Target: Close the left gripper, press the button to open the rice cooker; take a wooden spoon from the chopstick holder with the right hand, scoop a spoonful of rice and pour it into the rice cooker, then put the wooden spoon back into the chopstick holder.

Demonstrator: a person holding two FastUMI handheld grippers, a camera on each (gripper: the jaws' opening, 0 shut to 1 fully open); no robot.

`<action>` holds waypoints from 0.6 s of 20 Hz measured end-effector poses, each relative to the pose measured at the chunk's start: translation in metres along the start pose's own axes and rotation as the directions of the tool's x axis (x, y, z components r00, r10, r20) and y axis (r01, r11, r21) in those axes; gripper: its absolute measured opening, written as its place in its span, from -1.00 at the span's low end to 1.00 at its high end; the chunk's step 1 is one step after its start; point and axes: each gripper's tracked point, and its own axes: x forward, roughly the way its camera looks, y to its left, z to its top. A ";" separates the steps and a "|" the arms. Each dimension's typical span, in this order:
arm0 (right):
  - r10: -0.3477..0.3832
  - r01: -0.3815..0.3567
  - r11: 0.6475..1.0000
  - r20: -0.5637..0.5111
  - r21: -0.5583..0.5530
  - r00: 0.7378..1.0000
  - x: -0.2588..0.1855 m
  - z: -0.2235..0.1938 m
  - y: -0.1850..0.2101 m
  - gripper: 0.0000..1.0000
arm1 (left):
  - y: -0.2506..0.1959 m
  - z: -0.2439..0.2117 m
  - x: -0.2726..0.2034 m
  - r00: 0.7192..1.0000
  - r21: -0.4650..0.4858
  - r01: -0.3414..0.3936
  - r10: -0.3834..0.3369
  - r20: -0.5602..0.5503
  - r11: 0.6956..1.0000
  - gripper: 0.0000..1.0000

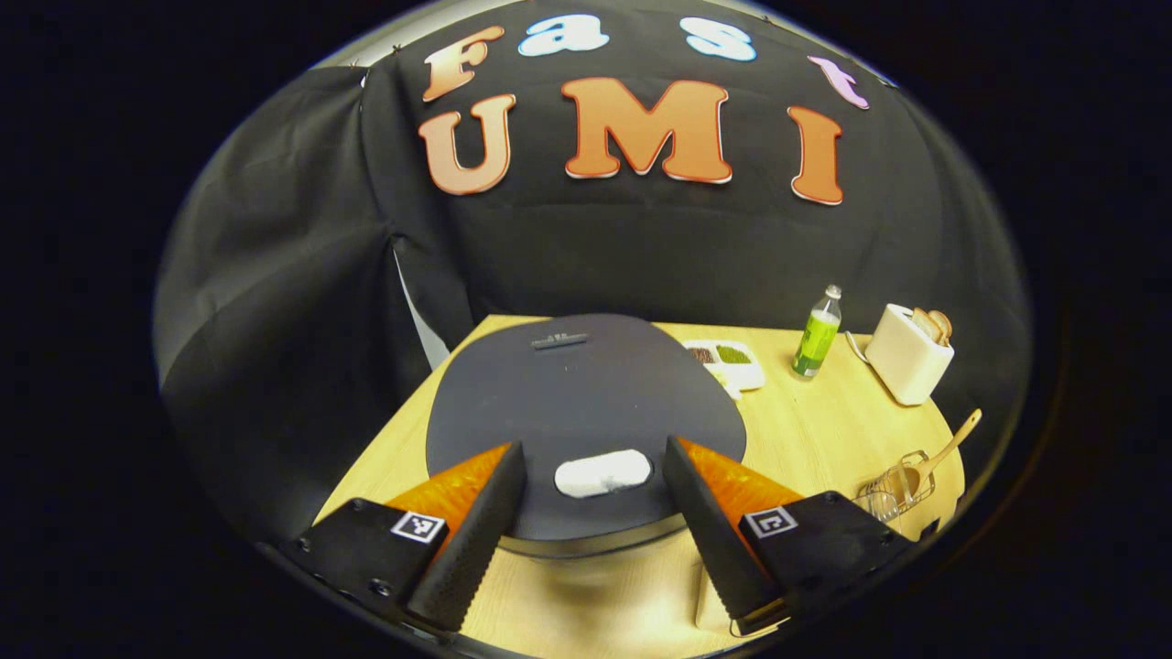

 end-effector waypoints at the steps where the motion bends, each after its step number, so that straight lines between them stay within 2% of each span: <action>1: 0.002 -0.002 1.000 -0.002 0.004 1.000 0.001 -0.001 0.000 0.89 | 0.000 -0.004 0.000 1.000 -0.004 -0.005 0.005 0.012 1.000 0.92; 2: 0.006 -0.006 1.000 -0.003 0.009 1.000 0.001 -0.003 0.001 0.89 | -0.002 -0.003 0.000 0.999 0.015 -0.005 0.005 0.032 1.000 0.93; 4: 0.017 -0.017 1.000 -0.002 0.010 1.000 0.002 -0.003 0.005 0.89 | -0.001 -0.014 -0.002 1.000 0.010 -0.003 0.003 -0.003 1.000 0.93; 5: 0.020 -0.020 1.000 0.001 0.005 1.000 0.003 -0.004 0.007 0.89 | -0.001 -0.012 0.003 1.000 0.008 -0.003 0.003 0.006 1.000 1.00; 10: 0.031 -0.031 1.000 0.003 -0.002 1.000 0.006 -0.005 0.011 0.89 | -0.003 -0.001 -0.001 1.000 0.012 -0.007 0.007 0.012 1.000 0.92; 12: 0.038 -0.038 0.999 0.003 0.005 0.999 0.008 -0.005 0.012 0.89 | -0.002 -0.002 -0.003 1.000 0.014 -0.012 0.013 -0.024 1.000 0.91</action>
